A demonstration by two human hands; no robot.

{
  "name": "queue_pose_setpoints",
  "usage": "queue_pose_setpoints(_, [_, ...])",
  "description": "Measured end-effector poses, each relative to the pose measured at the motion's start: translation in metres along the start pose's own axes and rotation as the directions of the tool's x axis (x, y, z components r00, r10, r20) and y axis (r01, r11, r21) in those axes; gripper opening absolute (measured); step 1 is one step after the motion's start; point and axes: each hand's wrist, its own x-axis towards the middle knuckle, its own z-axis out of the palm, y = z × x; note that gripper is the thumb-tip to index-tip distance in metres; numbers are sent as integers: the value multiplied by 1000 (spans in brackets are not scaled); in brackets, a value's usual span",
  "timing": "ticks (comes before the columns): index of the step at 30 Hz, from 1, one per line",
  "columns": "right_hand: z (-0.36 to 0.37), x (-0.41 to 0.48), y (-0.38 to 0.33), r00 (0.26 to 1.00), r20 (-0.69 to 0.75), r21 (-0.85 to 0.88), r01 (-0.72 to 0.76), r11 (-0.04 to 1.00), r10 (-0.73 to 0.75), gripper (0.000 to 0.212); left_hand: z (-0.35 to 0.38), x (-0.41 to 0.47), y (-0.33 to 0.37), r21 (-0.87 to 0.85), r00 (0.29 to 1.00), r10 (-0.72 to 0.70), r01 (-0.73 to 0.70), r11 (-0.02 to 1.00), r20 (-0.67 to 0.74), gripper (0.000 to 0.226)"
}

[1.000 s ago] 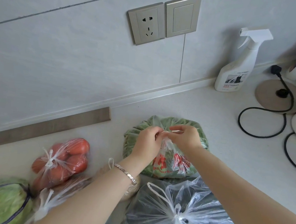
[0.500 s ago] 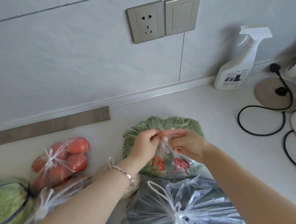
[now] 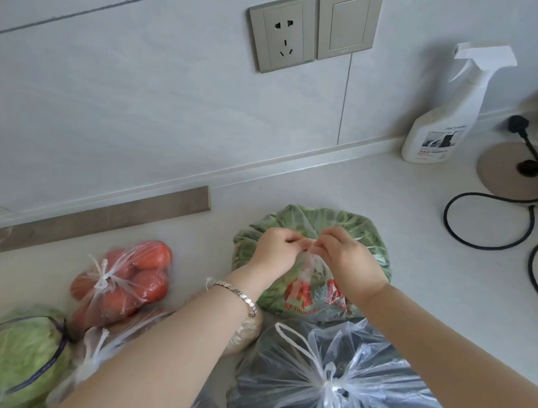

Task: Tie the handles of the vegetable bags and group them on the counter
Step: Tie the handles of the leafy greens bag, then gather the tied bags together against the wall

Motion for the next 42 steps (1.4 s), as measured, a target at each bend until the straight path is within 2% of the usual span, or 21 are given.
queue_pose_setpoints(3, [-2,-6,0,997,78,-219,34,975,-17,20,3,3,0,179,994,94,-83,980,-55,19])
queue_pose_setpoints(6, [-5,-17,-1,989,144,-310,84,947,-40,14,2,6,-2,327,982,172,-139,935,-76,22])
queue_pose_setpoints(8, [-5,-22,-2,983,175,-318,103,942,-48,12,0,11,-6,368,983,163,-122,922,-81,27])
queue_pose_setpoints(10, [-7,-21,-6,973,231,-327,96,940,-18,32,2,13,-9,371,991,89,-46,927,-102,30])
queue_pose_setpoints(12, [-12,-18,-15,957,285,-331,39,943,60,37,4,12,-11,423,988,73,-10,906,-133,29])
queue_pose_setpoints(15, [-21,-15,-23,897,413,-252,-53,966,157,28,-8,-5,-4,603,968,232,-130,787,-94,21])
queue_pose_setpoints(17, [-31,-11,-36,887,414,-206,-129,970,206,29,-27,-22,-2,640,945,321,-211,739,-60,25])
queue_pose_setpoints(19, [-35,-5,-55,890,404,-150,-166,975,213,28,-47,-44,-8,596,957,278,-174,784,-85,25])
queue_pose_setpoints(22, [-34,5,-88,854,491,-108,-137,985,173,25,-76,-81,-30,522,988,93,-15,853,-122,23])
queue_pose_setpoints(26, [-30,12,-141,783,622,-72,12,997,35,27,-117,-130,-67,542,976,-45,157,825,-213,28])
queue_pose_setpoints(31, [-5,9,-216,739,667,9,116,993,-92,25,-188,-178,-138,543,938,-134,297,785,-318,26])
queue_pose_setpoints(36, [44,23,-291,729,669,-1,194,981,-143,27,-268,-202,-217,547,900,-105,347,762,-424,13])
queue_pose_setpoints(38, [67,33,-316,732,666,-33,216,976,-140,28,-298,-203,-248,597,887,-81,371,711,-455,26])
queue_pose_setpoints(40, [94,45,-342,775,627,-83,174,981,-84,26,-331,-201,-276,670,909,-71,355,652,-411,39])
queue_pose_setpoints(42, [122,57,-367,829,559,-121,66,990,14,30,-358,-197,-298,721,945,-59,286,631,-323,42])
